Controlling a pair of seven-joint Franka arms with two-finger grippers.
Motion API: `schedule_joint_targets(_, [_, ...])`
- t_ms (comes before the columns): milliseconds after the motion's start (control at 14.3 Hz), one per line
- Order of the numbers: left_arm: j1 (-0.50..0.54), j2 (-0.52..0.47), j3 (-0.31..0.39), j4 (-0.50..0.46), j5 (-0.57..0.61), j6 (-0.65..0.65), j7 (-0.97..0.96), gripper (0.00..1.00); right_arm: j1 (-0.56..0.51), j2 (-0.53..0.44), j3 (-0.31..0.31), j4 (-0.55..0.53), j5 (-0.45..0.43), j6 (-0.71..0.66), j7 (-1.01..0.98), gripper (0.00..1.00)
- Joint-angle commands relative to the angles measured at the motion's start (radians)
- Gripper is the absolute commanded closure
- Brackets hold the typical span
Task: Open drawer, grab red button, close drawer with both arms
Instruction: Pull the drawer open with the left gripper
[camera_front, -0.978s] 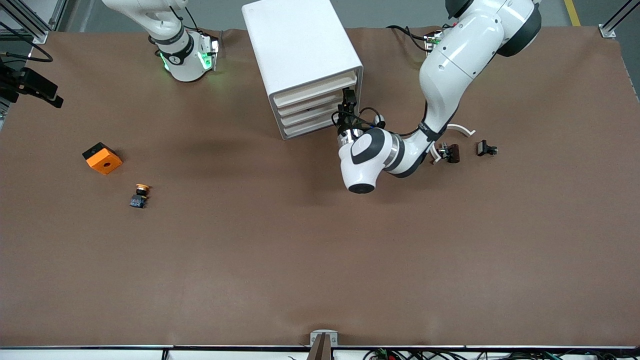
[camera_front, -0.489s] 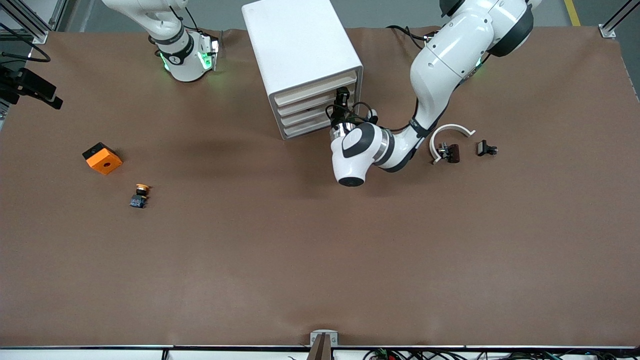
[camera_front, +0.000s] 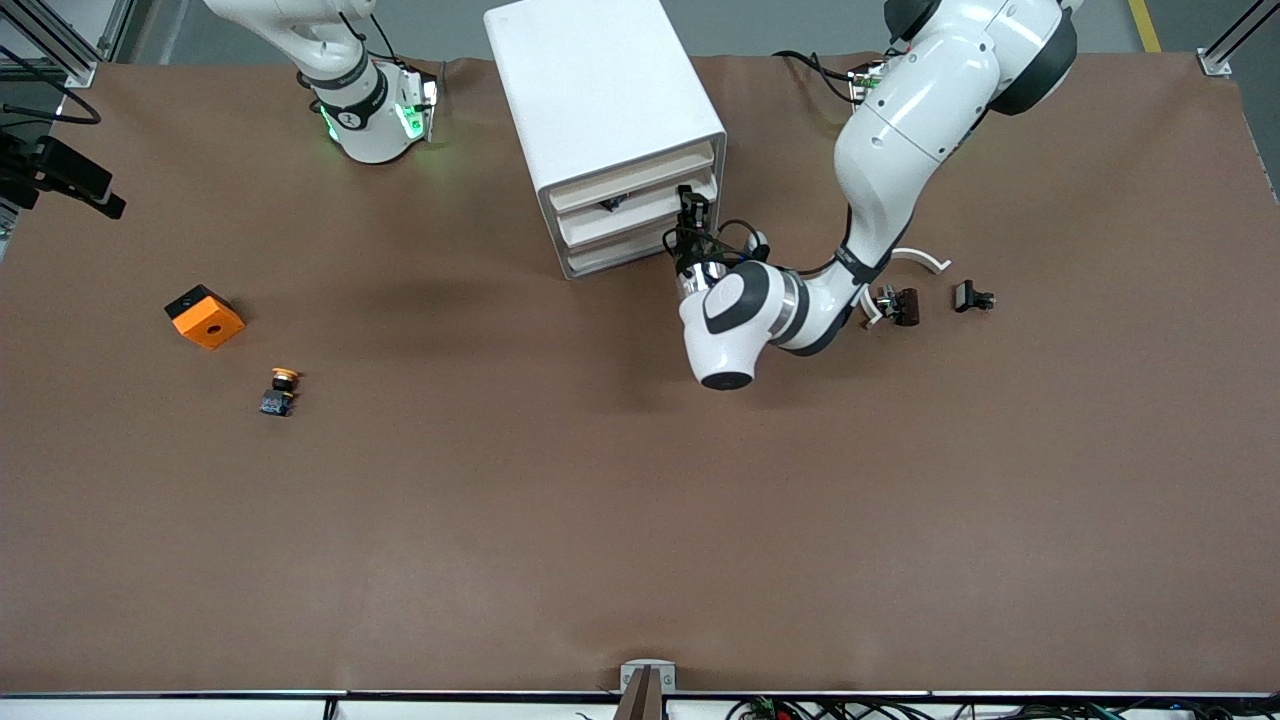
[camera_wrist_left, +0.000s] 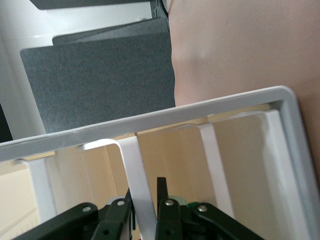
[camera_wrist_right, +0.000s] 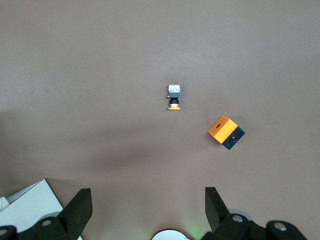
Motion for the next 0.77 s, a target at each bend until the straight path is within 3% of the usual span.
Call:
schedule_joint_targets(0, [0.007, 0.016, 0.047, 0.033, -0.006, 0.002, -0.001, 0.83, -0.006, -0.008, 0.002, 0.011, 0.016, -0.003, 0.002, 0.0])
schedule_joint_targets(699, [0.142, 0.012, 0.047, 0.152, -0.028, 0.007, -0.006, 0.82, 0.002, 0.077, 0.007, 0.04, 0.013, -0.004, -0.002, 0.0])
